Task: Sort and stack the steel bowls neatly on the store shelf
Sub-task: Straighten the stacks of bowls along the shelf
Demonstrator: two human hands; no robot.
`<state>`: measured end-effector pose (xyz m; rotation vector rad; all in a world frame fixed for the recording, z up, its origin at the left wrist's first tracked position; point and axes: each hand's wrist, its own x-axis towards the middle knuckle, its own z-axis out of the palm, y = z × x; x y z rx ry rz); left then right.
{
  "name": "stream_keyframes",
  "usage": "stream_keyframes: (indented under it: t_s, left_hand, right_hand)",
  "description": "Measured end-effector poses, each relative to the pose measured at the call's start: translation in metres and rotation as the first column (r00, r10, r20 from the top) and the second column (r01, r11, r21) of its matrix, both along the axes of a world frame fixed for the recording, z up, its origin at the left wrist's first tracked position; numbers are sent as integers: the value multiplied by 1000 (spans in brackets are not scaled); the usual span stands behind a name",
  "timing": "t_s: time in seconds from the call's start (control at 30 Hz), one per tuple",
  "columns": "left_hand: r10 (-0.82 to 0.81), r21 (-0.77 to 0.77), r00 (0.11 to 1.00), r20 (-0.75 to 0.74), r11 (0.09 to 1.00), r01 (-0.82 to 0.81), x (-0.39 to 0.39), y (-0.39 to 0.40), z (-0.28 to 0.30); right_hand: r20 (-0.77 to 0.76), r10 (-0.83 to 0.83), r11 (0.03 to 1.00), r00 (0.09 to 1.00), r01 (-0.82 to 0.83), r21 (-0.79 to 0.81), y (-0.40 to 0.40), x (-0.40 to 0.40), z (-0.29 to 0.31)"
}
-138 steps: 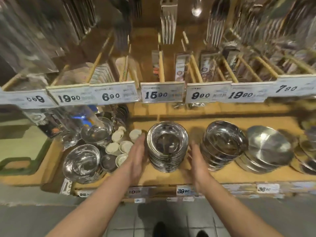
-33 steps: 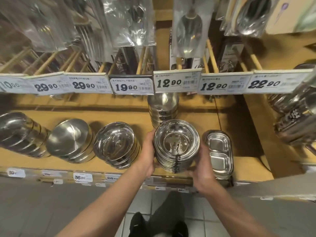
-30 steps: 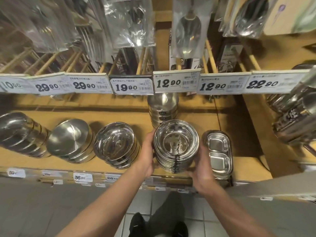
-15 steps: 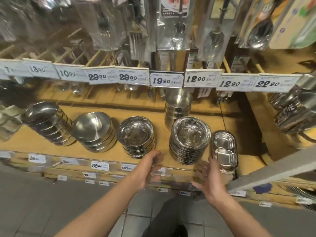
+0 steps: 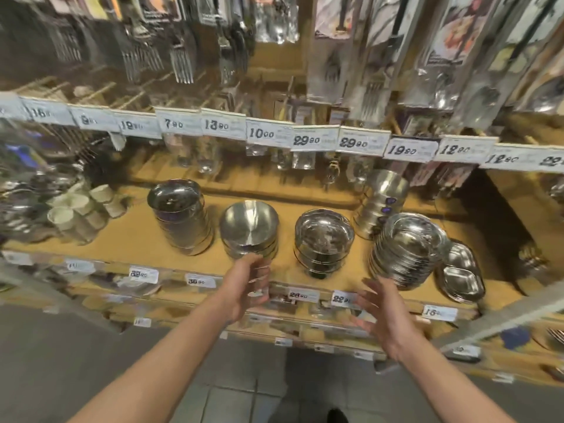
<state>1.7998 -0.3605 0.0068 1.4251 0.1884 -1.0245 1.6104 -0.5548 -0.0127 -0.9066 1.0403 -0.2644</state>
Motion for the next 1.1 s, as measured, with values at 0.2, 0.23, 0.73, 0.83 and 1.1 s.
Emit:
stream_keyframes:
  t_s: [0.2, 0.23, 0.73, 0.83, 1.1]
  left_hand:
    - [-13, 7, 1000, -4, 1000, 13, 5, -19, -8]
    - [-12, 9, 1000, -2, 1000, 12, 6, -25, -10]
    - [-16, -26, 999, -46, 1000, 15, 37, -129, -65]
    - [-11, -3, 997, -72, 1000, 10, 42, -133, -73]
    - [-50, 23, 997, -56, 998, 51, 42, -137, -68]
  right_hand:
    - [-28, 30, 997, 999, -32, -72, -7, 19, 3]
    - [-33, 30, 997, 999, -33, -77, -11, 25, 1]
    - [50, 54, 999, 997, -55, 4, -76, 113, -41]
    - [65, 105, 994, 992, -105, -9, -75, 119, -45]
    - [65, 89, 996, 994, -88, -18, -69, 120, -44]
